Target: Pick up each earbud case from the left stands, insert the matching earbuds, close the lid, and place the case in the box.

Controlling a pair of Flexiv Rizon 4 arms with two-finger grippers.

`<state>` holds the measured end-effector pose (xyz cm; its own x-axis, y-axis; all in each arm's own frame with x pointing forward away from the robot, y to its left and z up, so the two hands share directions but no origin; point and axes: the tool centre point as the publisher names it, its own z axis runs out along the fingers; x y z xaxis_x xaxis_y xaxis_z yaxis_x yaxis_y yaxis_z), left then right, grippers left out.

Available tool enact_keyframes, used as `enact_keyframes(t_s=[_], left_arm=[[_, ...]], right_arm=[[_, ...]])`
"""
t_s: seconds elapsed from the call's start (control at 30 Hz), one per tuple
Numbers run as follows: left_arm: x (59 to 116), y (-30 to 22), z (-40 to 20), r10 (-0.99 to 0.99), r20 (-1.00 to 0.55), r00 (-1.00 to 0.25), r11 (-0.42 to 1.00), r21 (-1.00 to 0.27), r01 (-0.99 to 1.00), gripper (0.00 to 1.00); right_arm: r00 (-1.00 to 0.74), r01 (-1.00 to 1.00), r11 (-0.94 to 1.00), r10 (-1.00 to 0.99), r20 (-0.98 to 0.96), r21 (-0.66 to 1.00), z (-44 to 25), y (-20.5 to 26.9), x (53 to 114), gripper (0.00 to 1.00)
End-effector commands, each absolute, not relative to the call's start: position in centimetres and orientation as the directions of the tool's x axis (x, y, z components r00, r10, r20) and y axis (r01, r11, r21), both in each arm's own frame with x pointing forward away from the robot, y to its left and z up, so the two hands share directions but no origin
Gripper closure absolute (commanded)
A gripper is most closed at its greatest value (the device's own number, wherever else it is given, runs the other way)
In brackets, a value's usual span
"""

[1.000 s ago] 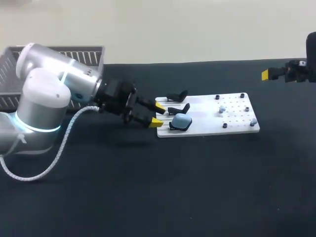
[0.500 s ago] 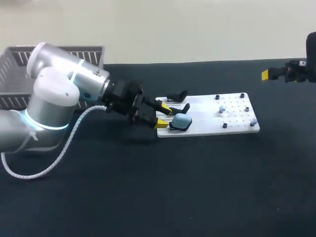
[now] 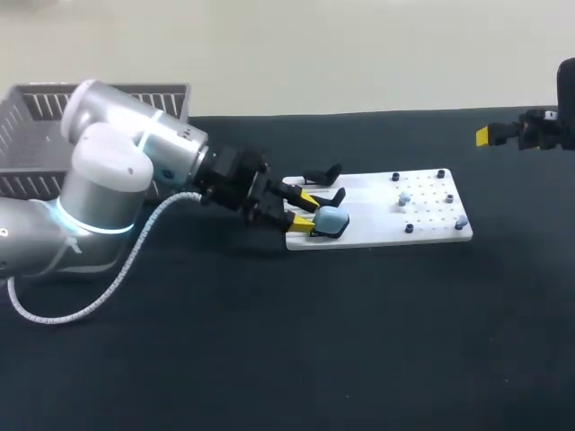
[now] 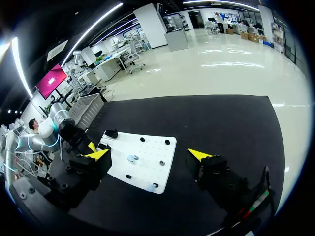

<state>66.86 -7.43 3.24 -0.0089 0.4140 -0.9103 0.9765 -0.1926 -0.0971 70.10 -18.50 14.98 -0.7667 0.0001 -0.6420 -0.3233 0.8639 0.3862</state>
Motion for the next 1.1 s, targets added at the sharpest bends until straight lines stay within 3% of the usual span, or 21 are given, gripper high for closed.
enact_keyframes(t_s=[0.03,1.1], left_arm=[[66.9,-7.7,3.0,0.407,-0.913,-0.008,-0.201,-0.098,0.975,0.46],[66.5,-9.2,2.4,0.405,-0.914,-0.004,-0.208,-0.096,0.973,0.50]], right_arm=[[-0.766,-0.325,0.863,0.000,-0.643,0.387,15.0,-18.6,70.1,0.00],[-0.766,-0.325,0.863,0.000,-0.643,0.387,15.0,-18.6,70.1,0.00]])
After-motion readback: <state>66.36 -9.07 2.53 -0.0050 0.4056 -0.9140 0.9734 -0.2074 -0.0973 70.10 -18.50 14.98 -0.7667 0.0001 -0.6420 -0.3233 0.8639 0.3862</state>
